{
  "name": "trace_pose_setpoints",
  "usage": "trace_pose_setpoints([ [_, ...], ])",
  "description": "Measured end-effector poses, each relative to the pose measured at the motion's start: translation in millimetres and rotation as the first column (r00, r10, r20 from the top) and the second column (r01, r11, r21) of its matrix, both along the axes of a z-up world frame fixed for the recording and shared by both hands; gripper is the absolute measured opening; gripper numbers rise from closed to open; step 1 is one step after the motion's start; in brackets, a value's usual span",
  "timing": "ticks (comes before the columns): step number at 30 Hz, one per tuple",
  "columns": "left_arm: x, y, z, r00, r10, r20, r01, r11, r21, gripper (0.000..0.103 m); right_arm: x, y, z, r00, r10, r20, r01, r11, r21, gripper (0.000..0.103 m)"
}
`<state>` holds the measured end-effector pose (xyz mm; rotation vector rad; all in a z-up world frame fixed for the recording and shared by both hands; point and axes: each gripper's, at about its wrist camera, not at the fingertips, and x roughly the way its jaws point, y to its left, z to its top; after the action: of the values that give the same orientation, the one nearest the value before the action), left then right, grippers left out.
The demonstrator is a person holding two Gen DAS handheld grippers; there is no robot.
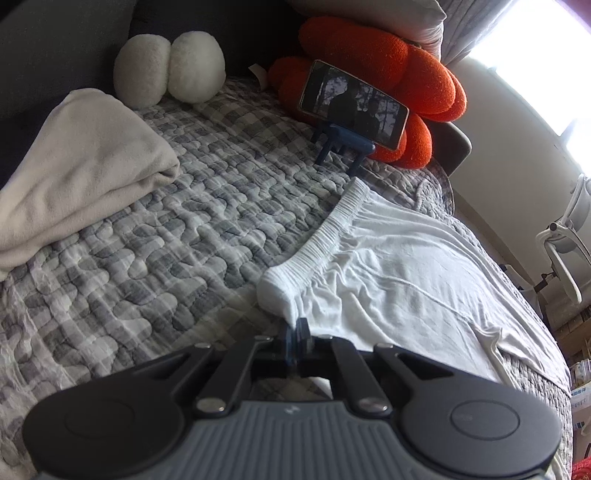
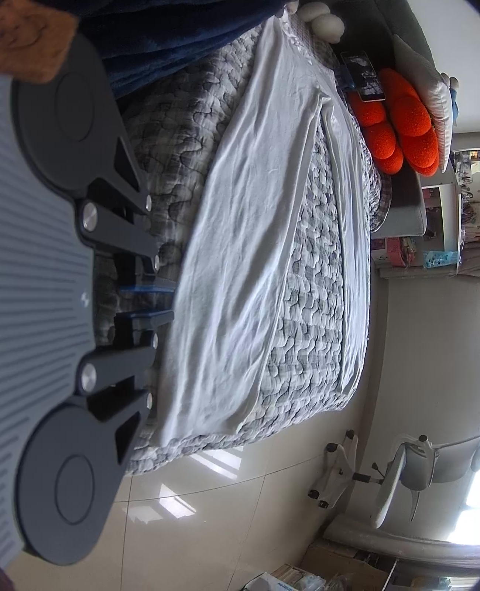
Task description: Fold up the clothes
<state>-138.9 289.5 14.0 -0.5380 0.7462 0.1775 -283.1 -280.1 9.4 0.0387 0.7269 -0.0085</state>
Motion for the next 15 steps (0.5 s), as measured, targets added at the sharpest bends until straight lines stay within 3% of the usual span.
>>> trace_pose_setpoints([
  [4,0.8,1.4,1.5,1.000,-0.001,0.008,0.001,1.000,-0.005,0.002,-2.2,-16.0,3.1,0.997,-0.073,0.020,0.071,0.994,0.088,0.015],
  [6,0.9,1.0,1.0,1.000,0.000,0.007,0.000,1.000,-0.005,0.002,-0.7,-31.8,1.4,0.987,-0.157,0.018,0.151,0.974,0.170,0.021],
  [7,0.4,0.9,0.9,1.000,0.000,0.008,0.000,1.000,-0.004,0.002,0.0,-39.7,0.5,0.980,-0.199,0.014,0.192,0.959,0.209,0.030],
  [8,-0.1,0.7,0.8,1.000,0.000,0.009,0.000,1.000,-0.004,0.002,-0.2,-46.9,-1.2,0.972,-0.233,0.012,0.222,0.943,0.249,0.032],
  [12,0.1,0.8,0.0,1.000,-0.001,0.008,0.001,1.000,-0.003,0.002,-8.4,-77.0,-11.0,0.944,-0.331,-0.007,0.297,0.838,0.458,0.031],
  [15,0.5,0.9,-0.1,1.000,-0.002,0.009,0.002,1.000,-0.002,0.002,-12.8,-86.0,-11.0,0.924,-0.381,-0.018,0.343,0.811,0.474,0.028],
])
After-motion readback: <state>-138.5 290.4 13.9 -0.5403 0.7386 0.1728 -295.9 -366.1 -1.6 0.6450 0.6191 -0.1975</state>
